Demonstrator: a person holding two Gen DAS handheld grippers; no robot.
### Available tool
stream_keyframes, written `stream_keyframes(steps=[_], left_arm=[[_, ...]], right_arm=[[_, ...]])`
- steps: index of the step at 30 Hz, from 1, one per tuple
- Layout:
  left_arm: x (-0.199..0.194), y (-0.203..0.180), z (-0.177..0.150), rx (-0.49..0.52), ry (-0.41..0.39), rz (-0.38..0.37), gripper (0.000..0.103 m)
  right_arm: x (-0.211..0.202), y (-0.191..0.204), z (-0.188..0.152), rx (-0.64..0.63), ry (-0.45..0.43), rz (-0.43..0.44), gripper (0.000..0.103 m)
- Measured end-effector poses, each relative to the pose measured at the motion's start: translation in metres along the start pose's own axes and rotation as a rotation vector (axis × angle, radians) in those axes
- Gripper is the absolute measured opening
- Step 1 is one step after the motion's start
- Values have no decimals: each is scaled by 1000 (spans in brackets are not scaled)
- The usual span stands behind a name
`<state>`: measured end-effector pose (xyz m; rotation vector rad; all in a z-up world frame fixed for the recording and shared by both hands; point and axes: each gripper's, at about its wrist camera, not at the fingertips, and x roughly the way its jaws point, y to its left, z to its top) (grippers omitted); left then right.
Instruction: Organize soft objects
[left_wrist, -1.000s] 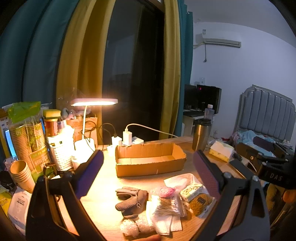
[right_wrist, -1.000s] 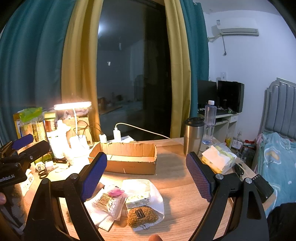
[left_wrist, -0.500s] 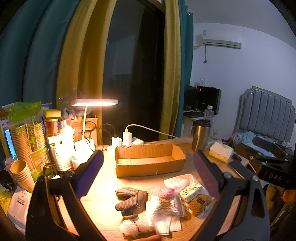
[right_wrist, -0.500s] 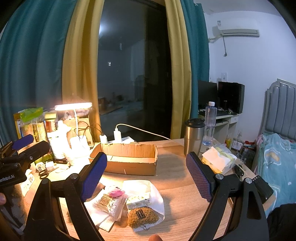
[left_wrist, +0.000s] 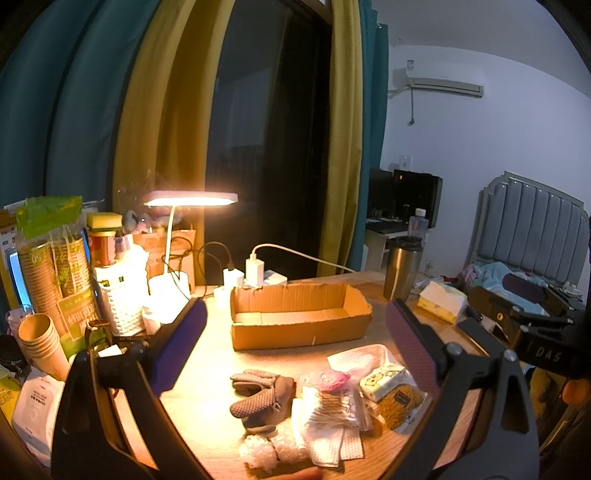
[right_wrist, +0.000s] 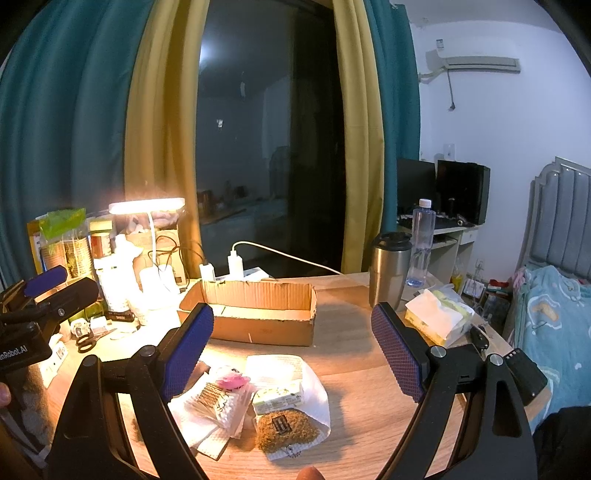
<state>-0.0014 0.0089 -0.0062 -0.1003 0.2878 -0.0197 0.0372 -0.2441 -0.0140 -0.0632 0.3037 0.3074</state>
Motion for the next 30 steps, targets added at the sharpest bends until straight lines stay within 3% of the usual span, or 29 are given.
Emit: stream_keyframes(steps=[10, 19, 30], left_arm=[[21, 13, -14, -13, 60, 19, 98], [54, 19, -47, -12, 177, 27, 98], [88, 16, -70, -3, 271, 21, 98]], right_arm=[[12, -12, -14, 9, 38, -25, 90], [44, -26, -41, 11, 142, -32, 90], [92, -19, -68, -2, 271, 27, 90]])
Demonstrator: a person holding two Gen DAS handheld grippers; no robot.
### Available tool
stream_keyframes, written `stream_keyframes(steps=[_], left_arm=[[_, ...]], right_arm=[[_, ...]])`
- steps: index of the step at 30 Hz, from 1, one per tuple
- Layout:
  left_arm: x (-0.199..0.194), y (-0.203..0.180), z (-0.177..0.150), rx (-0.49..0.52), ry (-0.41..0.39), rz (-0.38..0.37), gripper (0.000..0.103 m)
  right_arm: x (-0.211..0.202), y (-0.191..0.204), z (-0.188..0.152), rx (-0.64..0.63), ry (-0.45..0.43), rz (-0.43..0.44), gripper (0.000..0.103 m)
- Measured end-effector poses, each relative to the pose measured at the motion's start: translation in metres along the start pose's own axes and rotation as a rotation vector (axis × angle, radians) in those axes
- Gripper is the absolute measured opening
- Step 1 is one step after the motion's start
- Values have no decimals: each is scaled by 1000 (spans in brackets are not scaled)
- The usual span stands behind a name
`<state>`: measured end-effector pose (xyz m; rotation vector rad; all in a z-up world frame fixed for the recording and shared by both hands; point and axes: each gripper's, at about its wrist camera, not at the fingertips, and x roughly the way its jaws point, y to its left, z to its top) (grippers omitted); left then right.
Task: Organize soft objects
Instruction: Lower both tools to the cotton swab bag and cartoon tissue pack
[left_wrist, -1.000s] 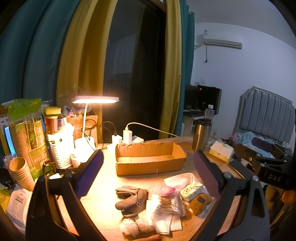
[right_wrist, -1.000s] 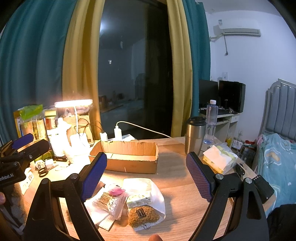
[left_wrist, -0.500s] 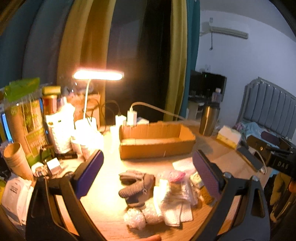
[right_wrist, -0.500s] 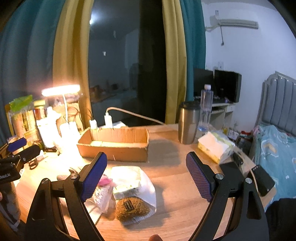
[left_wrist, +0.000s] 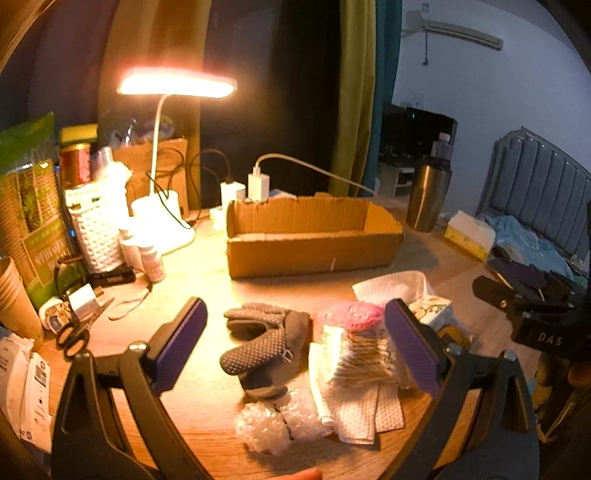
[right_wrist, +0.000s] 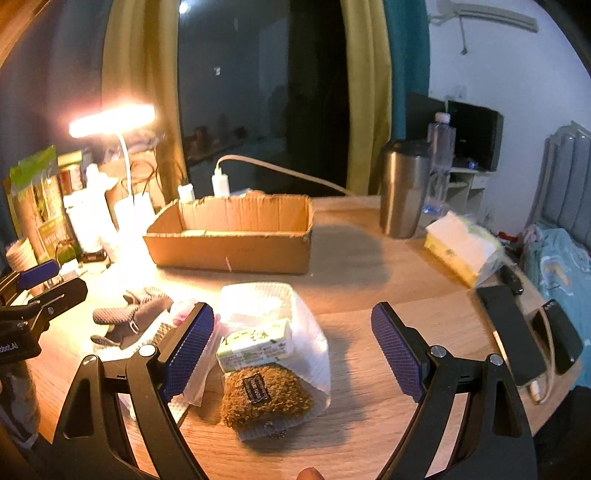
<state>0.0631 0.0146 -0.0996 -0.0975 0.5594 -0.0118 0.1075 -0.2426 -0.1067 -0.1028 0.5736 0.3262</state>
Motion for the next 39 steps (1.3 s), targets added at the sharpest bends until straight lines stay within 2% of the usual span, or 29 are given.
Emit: stream_keyframes(steps=[8, 15, 19, 22, 24, 27, 32, 35, 38, 39], left_arm=[[29, -6, -14, -4, 77, -29, 98], [48, -14, -20, 9, 129, -37, 98], [56, -23, -22, 22, 153, -43, 98], [63, -33, -24, 45, 176, -45, 98], [68, -40, -25, 66, 195, -43, 98], [76, -48, -26, 84, 223, -39, 98], [90, -65, -31, 121, 278, -32, 98], [99, -72, -36, 141, 313, -38, 96], [106, -73, -41, 133, 349, -62, 80], [107, -73, -42, 134, 352, -61, 78]], right_arm=[[37, 22, -14, -88, 101, 8, 90], [61, 27, -21, -124, 151, 23, 89], [67, 27, -23, -140, 160, 46, 84], [68, 22, -23, -129, 158, 64, 65], [68, 18, -23, -129, 157, 69, 47], [66, 11, -22, -112, 149, 93, 41], [60, -1, -21, -86, 131, 135, 43], [56, -3, -20, -99, 120, 145, 57], [56, 0, -20, -112, 120, 150, 59], [56, 1, -20, -115, 121, 151, 60]])
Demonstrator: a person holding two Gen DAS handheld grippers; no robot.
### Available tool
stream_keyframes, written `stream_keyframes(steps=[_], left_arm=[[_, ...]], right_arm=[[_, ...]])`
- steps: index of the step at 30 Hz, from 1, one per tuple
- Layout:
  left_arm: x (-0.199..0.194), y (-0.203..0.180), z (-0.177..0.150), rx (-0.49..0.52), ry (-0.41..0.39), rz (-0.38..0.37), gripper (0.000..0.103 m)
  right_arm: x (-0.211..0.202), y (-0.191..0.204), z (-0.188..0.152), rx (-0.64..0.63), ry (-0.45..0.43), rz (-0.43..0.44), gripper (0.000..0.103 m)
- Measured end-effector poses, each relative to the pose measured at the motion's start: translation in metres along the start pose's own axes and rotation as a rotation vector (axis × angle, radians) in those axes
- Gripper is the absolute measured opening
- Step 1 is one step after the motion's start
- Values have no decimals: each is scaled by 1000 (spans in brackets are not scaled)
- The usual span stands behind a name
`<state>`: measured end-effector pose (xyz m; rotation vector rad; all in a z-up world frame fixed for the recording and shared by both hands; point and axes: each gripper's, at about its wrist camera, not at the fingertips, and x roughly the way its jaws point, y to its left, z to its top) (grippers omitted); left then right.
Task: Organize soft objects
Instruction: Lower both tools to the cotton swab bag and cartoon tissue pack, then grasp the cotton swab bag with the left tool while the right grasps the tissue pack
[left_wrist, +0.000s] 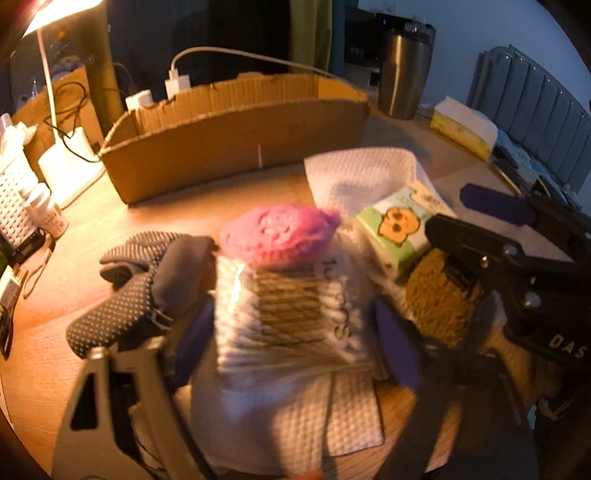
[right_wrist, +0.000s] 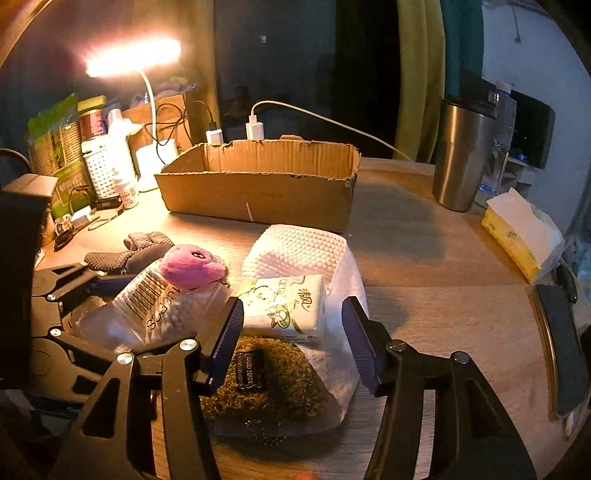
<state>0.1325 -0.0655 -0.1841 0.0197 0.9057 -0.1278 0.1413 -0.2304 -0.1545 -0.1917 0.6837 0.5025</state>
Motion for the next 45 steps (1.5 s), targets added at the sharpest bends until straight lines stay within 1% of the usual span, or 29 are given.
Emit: stream_keyframes(steps=[2, 5, 9, 12, 19, 27, 28, 29, 30, 34, 45], left_arm=[[-2, 1, -1, -1, -8, -10, 75], [-6, 5, -3, -12, -25, -28, 73], [-16, 11, -5, -22, -55, -39, 73], [-23, 19, -5, -34, -70, -42, 73], [-45, 41, -7, -78, -130, -53, 73], [-61, 56, -8, -113, -183, -81, 73], [-63, 57, -7, -115, -190, -83, 73], [-66, 58, -7, -117, -197, -83, 73], [-67, 59, -6, -120, -201, -83, 73], [-73, 60, -5, -124, -211, -79, 73], [-90, 60, 15, -116, -261, -58, 73]], right_arm=[[1, 1, 0, -3, 3, 7, 63], [6, 5, 2, -11, 12, 11, 69], [11, 10, 7, -18, 20, 10, 75], [17, 14, 12, -21, 36, 7, 77], [33, 18, 16, -25, 88, -12, 77], [50, 31, 17, -79, 144, -55, 77], [50, 31, 16, -83, 147, -58, 76], [50, 32, 16, -87, 148, -62, 71], [50, 32, 17, -88, 146, -65, 68], [44, 32, 20, -85, 134, -60, 68], [8, 31, 45, -66, 41, -38, 68]])
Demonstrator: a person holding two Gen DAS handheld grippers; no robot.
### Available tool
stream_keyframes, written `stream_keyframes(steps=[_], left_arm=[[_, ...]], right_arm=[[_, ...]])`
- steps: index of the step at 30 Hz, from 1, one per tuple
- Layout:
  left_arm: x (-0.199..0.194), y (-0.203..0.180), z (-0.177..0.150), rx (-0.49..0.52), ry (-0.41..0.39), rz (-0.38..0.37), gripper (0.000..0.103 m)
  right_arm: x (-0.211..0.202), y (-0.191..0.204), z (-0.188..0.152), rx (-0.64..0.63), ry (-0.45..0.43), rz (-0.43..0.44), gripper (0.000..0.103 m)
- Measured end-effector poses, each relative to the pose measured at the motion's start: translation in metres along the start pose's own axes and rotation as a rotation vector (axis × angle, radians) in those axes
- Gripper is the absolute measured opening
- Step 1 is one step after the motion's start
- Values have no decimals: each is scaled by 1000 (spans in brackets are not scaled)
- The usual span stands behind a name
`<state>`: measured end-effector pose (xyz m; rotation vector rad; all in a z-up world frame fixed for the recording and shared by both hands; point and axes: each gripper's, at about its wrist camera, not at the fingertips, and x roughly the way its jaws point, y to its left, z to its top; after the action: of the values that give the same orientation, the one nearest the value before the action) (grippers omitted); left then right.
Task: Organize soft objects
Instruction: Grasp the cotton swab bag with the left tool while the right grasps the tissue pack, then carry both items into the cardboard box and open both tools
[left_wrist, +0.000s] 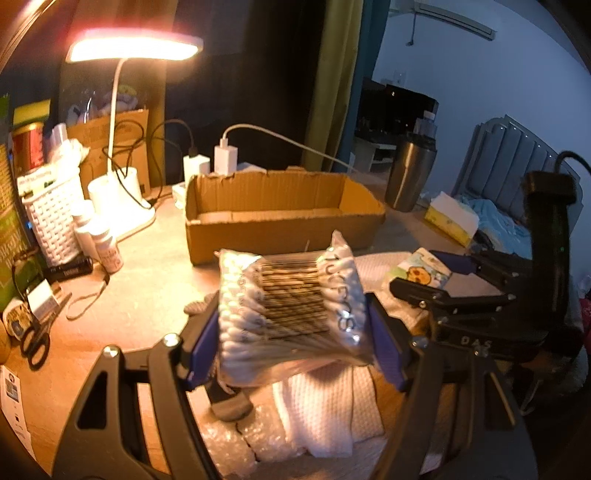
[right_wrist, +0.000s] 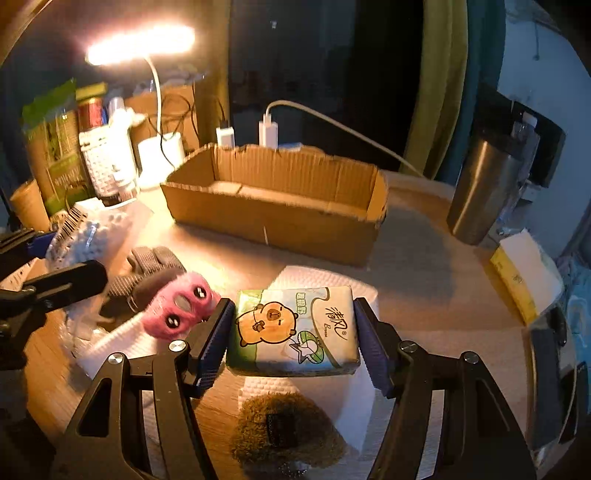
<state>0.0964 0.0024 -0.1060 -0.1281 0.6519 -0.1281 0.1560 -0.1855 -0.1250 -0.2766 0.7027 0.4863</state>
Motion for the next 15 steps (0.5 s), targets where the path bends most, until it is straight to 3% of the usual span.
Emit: stream_keyframes(steps=[15], left_arm=[[3, -12, 43, 35, -66, 29, 73]], right_arm=[[-25, -22, 38, 30, -114, 25, 68]])
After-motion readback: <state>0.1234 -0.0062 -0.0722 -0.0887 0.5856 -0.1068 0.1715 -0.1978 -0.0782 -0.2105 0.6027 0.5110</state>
